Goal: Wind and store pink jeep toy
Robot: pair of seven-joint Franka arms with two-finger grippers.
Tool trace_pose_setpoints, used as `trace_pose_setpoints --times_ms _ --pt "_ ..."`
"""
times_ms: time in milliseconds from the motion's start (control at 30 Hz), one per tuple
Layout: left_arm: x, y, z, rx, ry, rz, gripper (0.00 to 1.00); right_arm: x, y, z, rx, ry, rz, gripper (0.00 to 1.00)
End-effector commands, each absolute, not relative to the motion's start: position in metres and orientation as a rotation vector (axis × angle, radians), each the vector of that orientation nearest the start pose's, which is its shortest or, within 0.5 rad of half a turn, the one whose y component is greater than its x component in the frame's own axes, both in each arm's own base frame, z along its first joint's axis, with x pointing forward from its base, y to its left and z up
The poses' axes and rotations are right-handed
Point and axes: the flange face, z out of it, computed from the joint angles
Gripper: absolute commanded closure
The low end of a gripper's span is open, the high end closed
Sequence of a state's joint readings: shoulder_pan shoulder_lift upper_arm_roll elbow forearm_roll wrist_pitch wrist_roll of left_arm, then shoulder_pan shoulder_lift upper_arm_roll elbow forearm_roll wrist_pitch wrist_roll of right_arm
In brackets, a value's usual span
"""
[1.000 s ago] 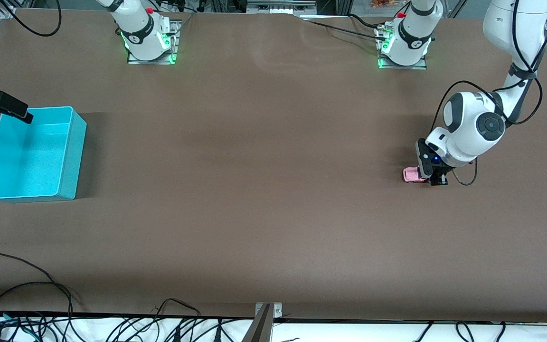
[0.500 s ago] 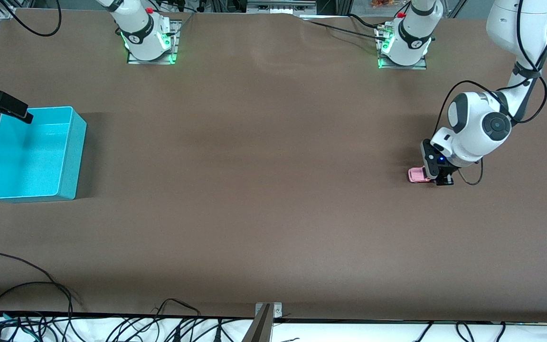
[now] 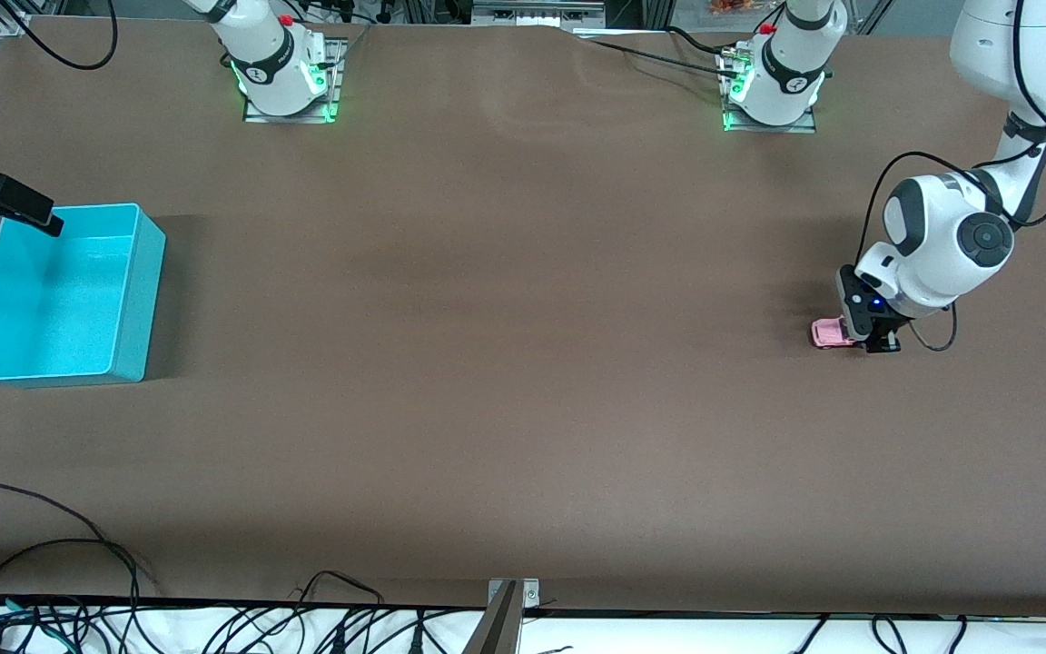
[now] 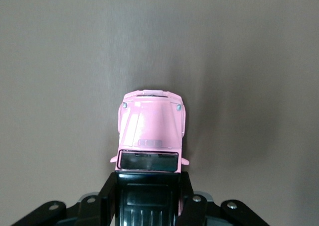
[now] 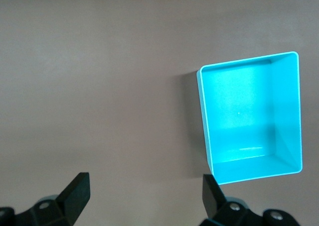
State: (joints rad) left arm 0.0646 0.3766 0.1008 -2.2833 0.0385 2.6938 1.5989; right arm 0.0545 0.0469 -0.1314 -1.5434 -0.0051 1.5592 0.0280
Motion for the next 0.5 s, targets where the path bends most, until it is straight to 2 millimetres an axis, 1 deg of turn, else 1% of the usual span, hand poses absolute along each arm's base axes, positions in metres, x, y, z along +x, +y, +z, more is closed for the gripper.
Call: trace_pose_setpoints --times_ms 0,167,367,467 --pt "0.513 0.116 0.151 -2.282 2.111 0.13 1.0 0.563 -0.044 0.618 -3.131 0.158 0.047 0.0" --pt "0.507 0.136 0.149 -2.292 2.091 0.157 1.0 0.563 -0.043 0.618 -3.131 0.156 0.047 0.0" --pt "0.503 0.158 0.148 -2.219 2.136 0.159 1.0 0.563 -0.044 0.618 -3.131 0.158 0.05 0.0" --pt "0.501 0.169 0.15 -2.216 2.128 0.168 1.0 0.563 -0.044 0.618 -3.131 0.158 0.047 0.0"
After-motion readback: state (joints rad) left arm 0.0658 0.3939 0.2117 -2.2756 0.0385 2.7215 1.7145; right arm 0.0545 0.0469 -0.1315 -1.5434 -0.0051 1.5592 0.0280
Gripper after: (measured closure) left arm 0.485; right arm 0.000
